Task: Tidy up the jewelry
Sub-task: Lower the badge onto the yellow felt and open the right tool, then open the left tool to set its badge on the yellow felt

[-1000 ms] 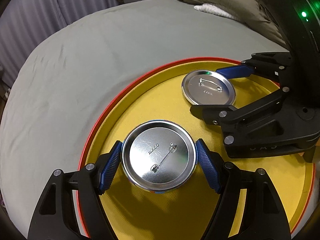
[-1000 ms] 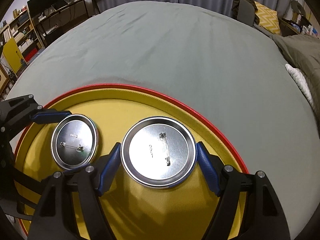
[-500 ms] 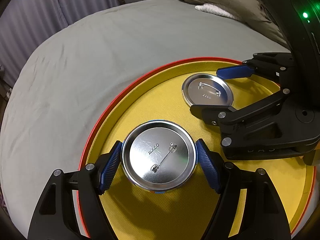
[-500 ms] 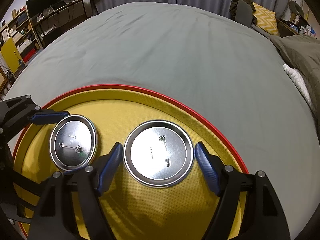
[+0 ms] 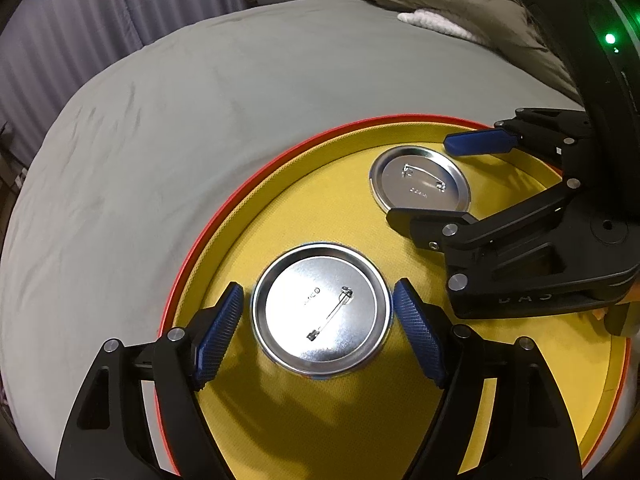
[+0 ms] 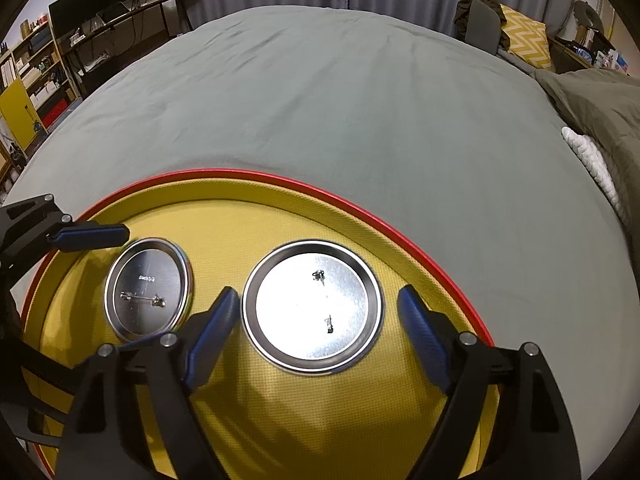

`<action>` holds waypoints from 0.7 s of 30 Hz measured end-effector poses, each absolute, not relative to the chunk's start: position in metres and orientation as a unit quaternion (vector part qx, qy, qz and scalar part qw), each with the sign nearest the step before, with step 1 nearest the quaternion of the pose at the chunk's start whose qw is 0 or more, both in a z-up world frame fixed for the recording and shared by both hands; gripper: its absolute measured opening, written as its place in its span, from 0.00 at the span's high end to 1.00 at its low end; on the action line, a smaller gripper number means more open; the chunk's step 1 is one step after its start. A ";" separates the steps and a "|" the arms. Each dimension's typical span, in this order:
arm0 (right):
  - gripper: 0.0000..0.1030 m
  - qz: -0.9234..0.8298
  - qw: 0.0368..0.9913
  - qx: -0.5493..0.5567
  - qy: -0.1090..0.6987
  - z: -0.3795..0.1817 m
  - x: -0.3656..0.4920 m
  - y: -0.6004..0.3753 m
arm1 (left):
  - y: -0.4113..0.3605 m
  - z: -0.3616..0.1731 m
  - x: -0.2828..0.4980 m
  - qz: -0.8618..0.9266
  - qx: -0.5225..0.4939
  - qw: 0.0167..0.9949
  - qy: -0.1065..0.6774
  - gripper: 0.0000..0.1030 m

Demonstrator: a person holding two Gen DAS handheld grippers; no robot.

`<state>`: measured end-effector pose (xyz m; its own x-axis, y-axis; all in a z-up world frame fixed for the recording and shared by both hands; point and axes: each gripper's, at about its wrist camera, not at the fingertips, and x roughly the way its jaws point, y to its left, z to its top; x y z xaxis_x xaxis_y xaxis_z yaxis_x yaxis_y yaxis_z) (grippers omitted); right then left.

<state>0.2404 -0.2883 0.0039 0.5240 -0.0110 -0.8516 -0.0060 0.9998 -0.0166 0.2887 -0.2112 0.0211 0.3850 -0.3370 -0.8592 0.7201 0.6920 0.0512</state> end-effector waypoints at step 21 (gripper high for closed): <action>0.15 0.040 0.929 -0.042 0.365 0.212 0.151 -0.233 | -0.127 0.226 0.204 -0.315 0.187 0.857 0.363 0.05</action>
